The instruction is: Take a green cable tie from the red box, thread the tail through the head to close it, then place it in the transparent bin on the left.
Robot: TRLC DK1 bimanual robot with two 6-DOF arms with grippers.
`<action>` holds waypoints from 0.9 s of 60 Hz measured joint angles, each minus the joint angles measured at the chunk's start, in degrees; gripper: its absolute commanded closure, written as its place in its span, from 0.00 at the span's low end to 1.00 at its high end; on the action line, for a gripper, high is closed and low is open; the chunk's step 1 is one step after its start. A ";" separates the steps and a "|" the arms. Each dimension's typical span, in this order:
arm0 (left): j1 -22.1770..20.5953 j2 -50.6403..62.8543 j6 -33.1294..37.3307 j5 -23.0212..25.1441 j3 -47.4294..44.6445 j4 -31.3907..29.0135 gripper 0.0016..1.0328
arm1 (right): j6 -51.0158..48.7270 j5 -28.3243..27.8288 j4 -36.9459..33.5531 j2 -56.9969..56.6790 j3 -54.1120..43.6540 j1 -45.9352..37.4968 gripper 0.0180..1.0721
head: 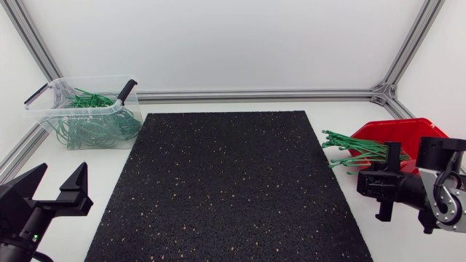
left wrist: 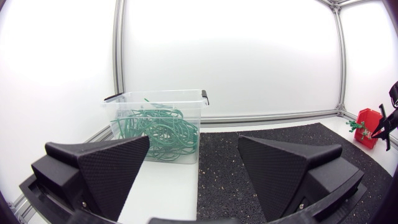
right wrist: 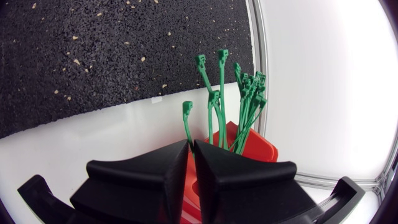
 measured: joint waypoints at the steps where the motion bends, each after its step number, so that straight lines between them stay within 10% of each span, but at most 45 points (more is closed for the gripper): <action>1: 0.00 0.02 0.02 0.00 0.00 0.00 0.04 | 0.00 -0.02 0.20 0.13 -0.02 0.00 0.89; 21: 0.00 0.02 0.00 0.00 0.00 0.00 0.04 | 0.02 0.15 -1.31 -1.46 0.02 0.00 0.95; 54: 0.04 1.40 -0.20 0.00 0.00 0.00 0.04 | 13.70 -11.50 -40.44 -10.29 25.64 0.17 0.94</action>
